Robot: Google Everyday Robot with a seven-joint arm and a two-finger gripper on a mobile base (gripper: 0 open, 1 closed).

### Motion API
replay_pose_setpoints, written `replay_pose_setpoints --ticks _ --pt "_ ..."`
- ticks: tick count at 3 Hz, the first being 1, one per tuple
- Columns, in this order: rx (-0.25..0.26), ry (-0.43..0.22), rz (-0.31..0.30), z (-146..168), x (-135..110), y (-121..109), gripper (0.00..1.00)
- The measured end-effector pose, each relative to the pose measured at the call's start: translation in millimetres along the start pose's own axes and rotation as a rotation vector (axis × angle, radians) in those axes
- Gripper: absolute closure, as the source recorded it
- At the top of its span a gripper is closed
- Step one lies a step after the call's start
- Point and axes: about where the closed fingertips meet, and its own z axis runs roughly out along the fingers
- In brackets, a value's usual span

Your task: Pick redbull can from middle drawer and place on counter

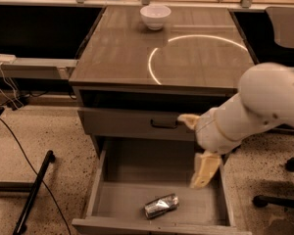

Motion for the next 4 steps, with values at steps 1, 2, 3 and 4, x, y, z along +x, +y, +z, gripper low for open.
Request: replay_pose_setpoints --ticks 1,2,3,4 --pt "-0.050 -0.234 -0.051 59.2 -19.9 7.0 0.00" --pt "-0.075 -0.286 -0.123 80.3 -19.1 12.7 0.00" --pt "-0.087 -0.270 -0.140 101.8 -12.9 1.1 0.00" --pt "-0.175 -0.291 -0.140 184.5 18.4 3.1 0.00"
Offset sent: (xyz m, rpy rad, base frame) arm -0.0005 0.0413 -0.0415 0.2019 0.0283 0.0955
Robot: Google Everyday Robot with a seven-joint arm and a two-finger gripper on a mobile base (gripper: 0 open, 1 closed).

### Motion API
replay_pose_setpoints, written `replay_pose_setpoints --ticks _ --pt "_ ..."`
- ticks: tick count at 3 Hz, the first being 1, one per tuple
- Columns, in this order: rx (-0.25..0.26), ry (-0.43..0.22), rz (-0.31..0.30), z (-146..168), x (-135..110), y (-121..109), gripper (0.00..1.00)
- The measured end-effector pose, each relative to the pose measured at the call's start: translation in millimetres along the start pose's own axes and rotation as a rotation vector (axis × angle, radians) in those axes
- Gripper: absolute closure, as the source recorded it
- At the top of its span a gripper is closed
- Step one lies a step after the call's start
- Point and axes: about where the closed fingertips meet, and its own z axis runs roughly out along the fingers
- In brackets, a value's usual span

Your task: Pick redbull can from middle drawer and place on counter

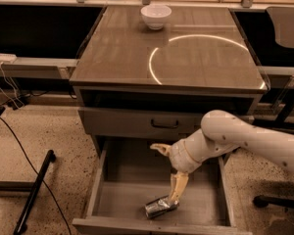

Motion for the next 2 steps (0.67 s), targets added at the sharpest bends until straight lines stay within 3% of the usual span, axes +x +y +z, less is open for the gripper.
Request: replay_pose_setpoints --ticks 1,2 --pt "-0.084 0.014 0.001 56.7 51.8 10.4 0.00" --pt "-0.103 0.042 0.014 79.2 91.2 24.2 0.00"
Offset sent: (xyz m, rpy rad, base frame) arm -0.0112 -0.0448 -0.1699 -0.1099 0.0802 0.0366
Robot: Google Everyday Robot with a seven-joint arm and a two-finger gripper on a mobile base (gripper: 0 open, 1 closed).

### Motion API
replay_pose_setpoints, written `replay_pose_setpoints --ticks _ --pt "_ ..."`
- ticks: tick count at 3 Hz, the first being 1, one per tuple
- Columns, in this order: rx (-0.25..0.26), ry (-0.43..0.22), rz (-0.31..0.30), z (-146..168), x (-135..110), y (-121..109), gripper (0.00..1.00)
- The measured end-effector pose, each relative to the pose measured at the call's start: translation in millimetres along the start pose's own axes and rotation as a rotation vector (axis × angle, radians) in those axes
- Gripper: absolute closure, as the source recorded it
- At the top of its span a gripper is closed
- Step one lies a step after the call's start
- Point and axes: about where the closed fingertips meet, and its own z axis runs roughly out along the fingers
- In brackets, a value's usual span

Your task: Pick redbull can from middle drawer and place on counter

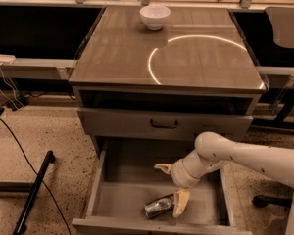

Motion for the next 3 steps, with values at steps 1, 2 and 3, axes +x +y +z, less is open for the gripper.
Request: replay_pose_setpoints --ticks 1,2,3 --pt "0.018 0.025 0.004 16.7 23.2 2.0 0.00" --pt "0.041 0.010 0.017 48.4 44.9 -3.0 0.25" --pt "0.048 -0.009 0.034 70.9 55.5 -3.0 0.40"
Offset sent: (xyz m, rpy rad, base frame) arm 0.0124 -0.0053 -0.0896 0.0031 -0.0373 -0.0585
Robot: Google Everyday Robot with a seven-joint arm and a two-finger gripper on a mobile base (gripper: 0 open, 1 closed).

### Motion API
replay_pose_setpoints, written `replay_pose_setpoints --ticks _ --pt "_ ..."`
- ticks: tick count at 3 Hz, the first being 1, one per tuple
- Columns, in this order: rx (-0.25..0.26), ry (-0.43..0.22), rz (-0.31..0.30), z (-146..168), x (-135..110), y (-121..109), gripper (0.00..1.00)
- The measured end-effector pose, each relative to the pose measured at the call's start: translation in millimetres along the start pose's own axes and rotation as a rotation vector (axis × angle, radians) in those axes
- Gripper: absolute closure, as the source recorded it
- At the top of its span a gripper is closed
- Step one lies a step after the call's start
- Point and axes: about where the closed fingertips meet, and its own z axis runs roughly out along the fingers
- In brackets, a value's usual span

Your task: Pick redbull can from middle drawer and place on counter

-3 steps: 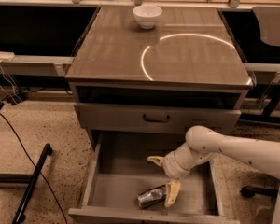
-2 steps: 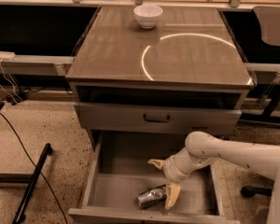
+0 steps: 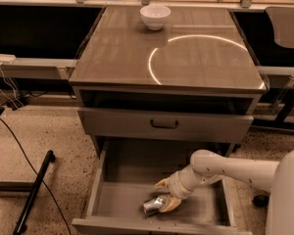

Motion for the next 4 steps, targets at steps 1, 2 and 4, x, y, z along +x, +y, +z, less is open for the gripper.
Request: replay_pose_setpoints --ticks 1,2,4 --pt "-0.001 -0.008 0.030 13.5 12.2 7.4 0.41" --pt "0.039 -0.062 0.040 6.5 12.1 7.5 0.60" --pt "0.261 -0.317 -0.035 -90.1 -35.6 -10.4 1.00"
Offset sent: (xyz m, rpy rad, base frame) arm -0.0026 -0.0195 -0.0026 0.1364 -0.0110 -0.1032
